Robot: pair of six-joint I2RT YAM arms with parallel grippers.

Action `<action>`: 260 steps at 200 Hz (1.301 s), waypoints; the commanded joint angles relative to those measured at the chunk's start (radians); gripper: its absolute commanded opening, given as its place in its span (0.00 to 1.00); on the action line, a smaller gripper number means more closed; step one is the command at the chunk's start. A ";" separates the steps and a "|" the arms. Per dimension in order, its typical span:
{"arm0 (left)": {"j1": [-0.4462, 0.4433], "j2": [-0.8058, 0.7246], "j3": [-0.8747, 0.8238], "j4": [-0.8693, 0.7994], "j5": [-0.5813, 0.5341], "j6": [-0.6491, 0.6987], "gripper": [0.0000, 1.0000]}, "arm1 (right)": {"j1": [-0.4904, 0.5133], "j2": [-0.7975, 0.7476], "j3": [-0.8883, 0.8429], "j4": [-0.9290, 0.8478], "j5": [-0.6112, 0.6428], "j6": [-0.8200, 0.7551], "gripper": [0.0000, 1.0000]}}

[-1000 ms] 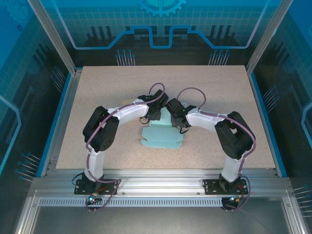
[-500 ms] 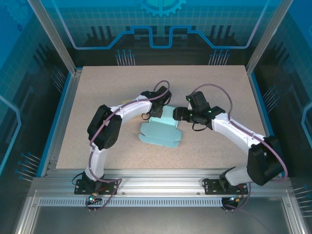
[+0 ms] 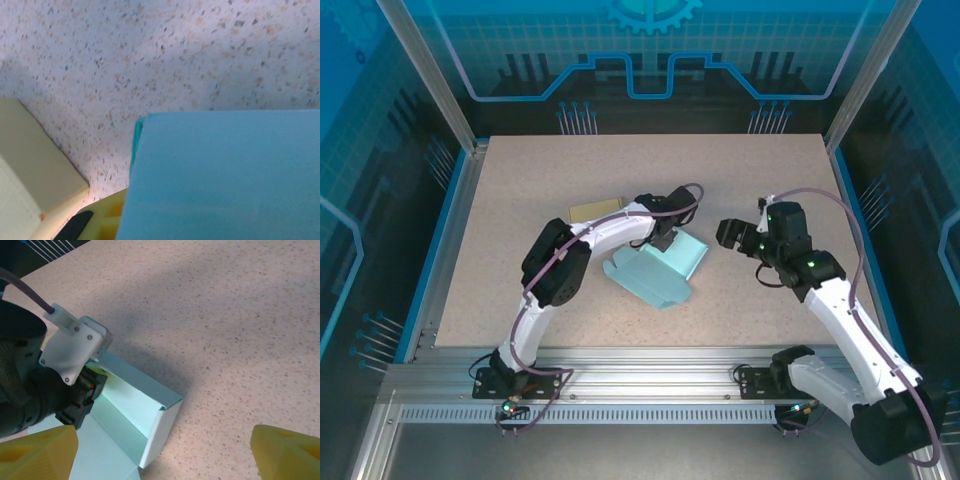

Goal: Fold the paper box

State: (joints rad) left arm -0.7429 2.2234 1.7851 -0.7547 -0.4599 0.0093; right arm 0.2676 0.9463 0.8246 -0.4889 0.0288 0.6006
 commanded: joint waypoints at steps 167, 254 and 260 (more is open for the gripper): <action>-0.020 0.350 0.453 -0.182 0.047 0.865 0.17 | -0.119 0.020 -0.050 -0.010 -0.049 -0.021 0.91; -0.035 0.310 0.557 -0.136 0.036 0.920 0.78 | -0.128 0.023 -0.051 0.001 -0.053 -0.030 0.91; -0.036 0.298 0.565 -0.134 0.042 0.920 0.82 | -0.128 0.025 -0.051 0.001 -0.053 -0.032 0.91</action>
State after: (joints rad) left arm -0.7654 2.5393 2.2921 -0.8852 -0.4160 0.9081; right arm 0.1539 0.9657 0.7792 -0.4980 -0.0093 0.5888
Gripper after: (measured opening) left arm 0.752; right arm 0.909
